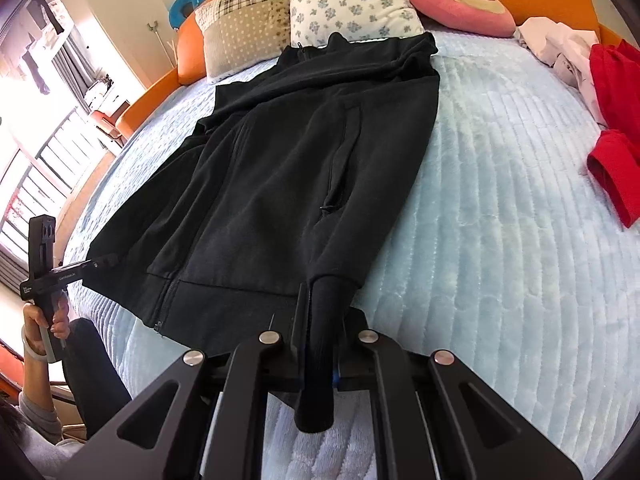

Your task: Fold large clothes

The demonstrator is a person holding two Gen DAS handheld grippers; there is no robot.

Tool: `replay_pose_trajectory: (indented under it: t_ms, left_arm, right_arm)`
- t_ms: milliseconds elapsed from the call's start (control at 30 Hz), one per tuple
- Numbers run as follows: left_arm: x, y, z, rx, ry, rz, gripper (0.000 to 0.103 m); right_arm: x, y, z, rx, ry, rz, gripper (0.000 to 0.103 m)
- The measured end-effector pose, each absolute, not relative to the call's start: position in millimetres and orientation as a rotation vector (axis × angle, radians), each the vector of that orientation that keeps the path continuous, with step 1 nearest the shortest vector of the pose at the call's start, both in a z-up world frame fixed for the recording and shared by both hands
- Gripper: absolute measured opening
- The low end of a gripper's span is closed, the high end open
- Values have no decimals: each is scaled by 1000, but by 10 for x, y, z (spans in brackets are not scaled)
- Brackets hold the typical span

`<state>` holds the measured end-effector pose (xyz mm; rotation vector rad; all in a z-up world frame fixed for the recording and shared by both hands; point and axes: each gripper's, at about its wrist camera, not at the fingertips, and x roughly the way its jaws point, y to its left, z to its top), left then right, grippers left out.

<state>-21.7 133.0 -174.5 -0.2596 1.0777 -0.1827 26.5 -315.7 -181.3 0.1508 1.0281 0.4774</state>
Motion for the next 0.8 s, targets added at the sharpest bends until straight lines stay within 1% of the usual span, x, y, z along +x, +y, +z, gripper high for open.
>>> replay_pose_trajectory:
  t_ms: [200,433,800]
  left_arm:
    - [-318,1245,-1617,-252,1052,-193,14]
    - [-328,1232,-1652,-262,1053,-197,14]
    - [-243,1248,-1988,-313,1117,-187,14]
  right_arm:
    - [157,-3264,-1719,146,1013,457,5]
    - [139,-3278,-1797,146,1031,445,5]
    - [215,-3297,-1988,168,1074,431,5]
